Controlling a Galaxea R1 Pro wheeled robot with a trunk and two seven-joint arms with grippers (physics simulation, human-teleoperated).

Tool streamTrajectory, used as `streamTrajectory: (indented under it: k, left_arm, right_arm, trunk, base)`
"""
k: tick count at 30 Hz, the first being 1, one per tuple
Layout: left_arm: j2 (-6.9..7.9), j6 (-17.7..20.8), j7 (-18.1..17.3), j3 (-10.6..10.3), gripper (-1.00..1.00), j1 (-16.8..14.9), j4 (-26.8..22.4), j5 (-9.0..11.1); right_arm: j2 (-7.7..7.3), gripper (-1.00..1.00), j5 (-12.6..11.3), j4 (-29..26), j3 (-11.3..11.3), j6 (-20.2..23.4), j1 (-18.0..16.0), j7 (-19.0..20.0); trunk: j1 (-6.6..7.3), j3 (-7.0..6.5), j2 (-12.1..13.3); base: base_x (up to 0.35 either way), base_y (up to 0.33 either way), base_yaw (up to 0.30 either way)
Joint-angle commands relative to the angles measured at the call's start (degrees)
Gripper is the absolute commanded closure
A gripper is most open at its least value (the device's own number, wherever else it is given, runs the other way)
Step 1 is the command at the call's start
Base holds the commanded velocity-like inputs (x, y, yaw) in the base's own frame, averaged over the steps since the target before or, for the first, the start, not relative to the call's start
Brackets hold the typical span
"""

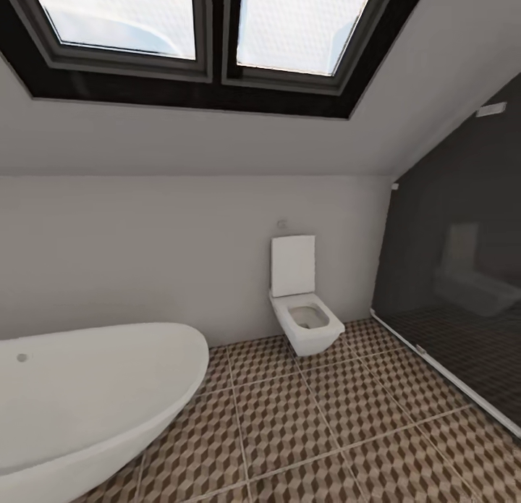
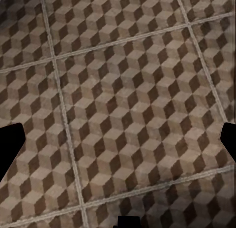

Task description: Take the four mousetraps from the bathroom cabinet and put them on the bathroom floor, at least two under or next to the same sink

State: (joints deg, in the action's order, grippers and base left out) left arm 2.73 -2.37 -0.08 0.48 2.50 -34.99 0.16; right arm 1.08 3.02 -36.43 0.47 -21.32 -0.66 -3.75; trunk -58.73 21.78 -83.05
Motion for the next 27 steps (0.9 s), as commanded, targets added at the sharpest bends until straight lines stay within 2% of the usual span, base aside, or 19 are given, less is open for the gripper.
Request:
streamTrajectory:
  k: [1, 27]
  left_arm:
    - [0.00, -0.09, -0.01, 0.05, -1.00, 0.01, -0.07, 0.02]
    - [0.00, -0.09, -0.01, 0.05, -1.00, -0.01, 0.25, 0.02]
  right_arm:
    - [0.00, -1.00, 0.32, 0.05, 0.05, -0.12, -0.04, -0.38]
    - [-0.03, -1.00, 0.32, 0.05, 0.00, -0.12, -0.04, -0.38]
  trunk:
    - [0.00, 0.04, -0.03]
    - [0.00, 0.10, -0.03]
  base:
    - [0.000, 0.000, -0.257]
    - [0.000, 0.000, -0.285]
